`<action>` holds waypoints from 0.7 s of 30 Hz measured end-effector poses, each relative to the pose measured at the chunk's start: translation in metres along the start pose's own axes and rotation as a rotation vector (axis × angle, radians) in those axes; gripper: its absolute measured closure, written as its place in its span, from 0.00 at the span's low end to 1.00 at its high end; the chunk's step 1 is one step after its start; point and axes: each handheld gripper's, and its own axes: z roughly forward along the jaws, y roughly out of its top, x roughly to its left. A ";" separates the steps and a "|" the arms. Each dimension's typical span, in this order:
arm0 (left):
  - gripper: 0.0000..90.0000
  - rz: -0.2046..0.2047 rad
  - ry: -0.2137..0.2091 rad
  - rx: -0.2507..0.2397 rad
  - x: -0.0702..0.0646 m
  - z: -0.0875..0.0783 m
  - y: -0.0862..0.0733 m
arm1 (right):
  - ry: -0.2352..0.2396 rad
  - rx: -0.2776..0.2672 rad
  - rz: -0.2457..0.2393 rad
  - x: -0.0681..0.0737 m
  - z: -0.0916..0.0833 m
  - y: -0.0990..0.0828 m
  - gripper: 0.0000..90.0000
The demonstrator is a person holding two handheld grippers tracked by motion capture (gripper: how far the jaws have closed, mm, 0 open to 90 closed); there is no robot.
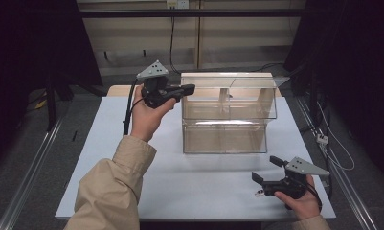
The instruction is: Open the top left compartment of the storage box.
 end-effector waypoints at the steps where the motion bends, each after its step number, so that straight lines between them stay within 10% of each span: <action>1: 1.00 0.000 0.000 0.000 0.000 0.000 0.000 | 0.015 0.021 -0.003 -0.001 0.000 0.000 0.06; 9: 1.00 0.004 0.002 -0.003 -0.003 0.001 0.001 | 0.081 0.138 -0.035 0.000 0.002 -0.004 0.20; 21: 1.00 0.007 0.005 -0.003 -0.004 0.000 0.001 | 0.092 0.177 -0.055 -0.002 -0.002 -0.009 0.24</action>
